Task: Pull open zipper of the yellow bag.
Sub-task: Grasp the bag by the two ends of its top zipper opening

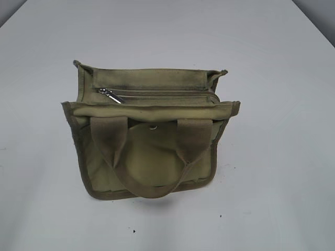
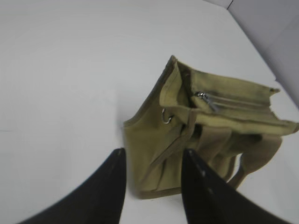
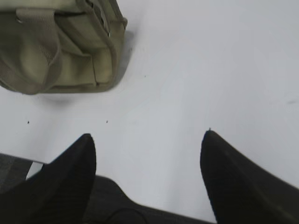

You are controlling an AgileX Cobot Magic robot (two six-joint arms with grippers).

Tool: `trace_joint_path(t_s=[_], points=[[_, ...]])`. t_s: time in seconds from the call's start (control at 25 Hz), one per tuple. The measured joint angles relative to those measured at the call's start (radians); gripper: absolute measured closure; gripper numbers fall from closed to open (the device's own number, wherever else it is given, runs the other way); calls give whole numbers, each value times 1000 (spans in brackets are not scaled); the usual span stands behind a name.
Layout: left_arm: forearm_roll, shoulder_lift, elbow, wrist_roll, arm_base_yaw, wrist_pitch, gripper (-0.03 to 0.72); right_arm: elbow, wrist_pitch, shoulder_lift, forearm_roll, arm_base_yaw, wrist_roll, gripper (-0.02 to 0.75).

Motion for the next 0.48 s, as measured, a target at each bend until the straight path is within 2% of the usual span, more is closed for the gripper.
trace_joint_path(t_s=[0.12,0.28,0.4,0.48], points=[[-166,152,-3,51,0,-81,378,-7,-116,67,0,30,0,196],[-433,397,-23,253,0,-96,378,-12,-287,196,2,49,0,196],[-575,590,-66,376,0,-54,378,-24,-344,317,3,51,0,196],[-621,712,-100,418,0,-20,378,-44,-371,403,9,62,-11,196]])
